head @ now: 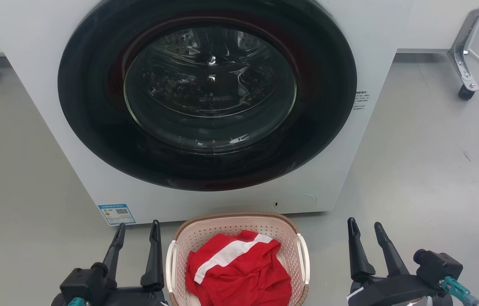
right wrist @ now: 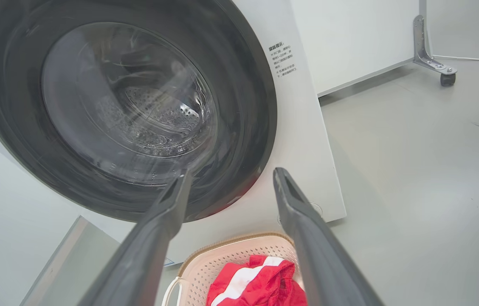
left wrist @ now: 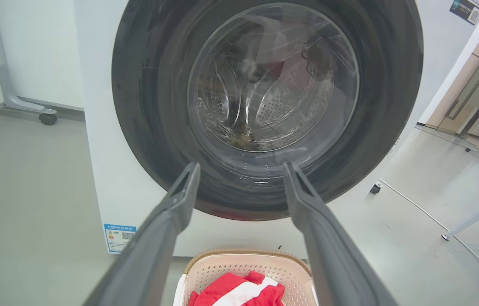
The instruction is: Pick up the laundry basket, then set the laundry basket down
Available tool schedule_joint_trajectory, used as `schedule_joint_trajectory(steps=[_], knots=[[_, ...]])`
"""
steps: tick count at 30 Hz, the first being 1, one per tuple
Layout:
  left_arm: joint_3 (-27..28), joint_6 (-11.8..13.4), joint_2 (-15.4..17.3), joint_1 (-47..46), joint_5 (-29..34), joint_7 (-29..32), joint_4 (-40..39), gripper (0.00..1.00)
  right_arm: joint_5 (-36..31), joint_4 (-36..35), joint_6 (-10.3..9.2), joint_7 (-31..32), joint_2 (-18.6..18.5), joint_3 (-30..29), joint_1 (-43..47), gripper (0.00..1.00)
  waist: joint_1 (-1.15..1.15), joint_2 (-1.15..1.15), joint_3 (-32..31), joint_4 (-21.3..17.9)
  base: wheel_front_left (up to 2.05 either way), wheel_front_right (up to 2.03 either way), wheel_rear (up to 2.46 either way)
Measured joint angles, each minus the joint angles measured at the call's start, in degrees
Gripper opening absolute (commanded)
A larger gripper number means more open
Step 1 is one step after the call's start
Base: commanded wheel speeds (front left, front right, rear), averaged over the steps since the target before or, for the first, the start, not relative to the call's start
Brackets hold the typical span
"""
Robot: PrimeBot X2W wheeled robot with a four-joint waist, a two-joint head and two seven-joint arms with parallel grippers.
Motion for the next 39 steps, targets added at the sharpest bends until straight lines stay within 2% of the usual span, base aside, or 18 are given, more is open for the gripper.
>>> schedule_joint_trajectory(steps=[22, 39], knots=[[-1.0, 3.39, 0.03, 3.8, 15.89, -4.55, -4.21, 1.0, -17.14, -3.94, -3.16, -4.59, -0.32, 3.77, 2.21, 1.0, -0.01, 0.0, -1.21, -0.09, 0.0, 0.0, 0.0], [-0.09, 3.41, -0.08, 4.67, 16.26, -4.55, -4.45, 1.0, -17.5, -4.88, -3.23, -4.6, -0.34, 2.94, 2.37, 1.0, -0.01, 0.0, -0.76, -0.14, 0.0, 0.0, 0.0]])
